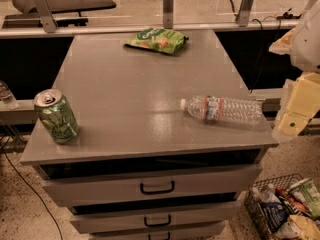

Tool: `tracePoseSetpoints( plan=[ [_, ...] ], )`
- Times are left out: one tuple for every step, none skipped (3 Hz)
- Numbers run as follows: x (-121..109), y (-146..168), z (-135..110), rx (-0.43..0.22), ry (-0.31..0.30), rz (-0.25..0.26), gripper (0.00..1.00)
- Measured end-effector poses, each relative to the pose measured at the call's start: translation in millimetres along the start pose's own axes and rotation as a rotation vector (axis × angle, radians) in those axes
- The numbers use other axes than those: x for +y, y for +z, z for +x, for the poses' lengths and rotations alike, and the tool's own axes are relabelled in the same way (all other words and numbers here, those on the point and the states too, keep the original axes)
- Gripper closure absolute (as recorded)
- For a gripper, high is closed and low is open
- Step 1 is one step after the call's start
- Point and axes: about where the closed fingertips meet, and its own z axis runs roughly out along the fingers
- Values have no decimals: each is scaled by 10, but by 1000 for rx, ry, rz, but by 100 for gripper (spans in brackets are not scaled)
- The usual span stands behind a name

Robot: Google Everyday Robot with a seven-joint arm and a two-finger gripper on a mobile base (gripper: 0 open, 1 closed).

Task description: Move water bottle near green rice chip bag

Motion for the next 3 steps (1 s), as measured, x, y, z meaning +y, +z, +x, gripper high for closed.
tracePoseSetpoints(
  plan=[
    [-3, -2, -2, -1, 0, 2, 0],
    [-142, 225, -12, -47, 3, -8, 0],
    [-386, 700, -39, -101, 2, -15, 0]
  ],
)
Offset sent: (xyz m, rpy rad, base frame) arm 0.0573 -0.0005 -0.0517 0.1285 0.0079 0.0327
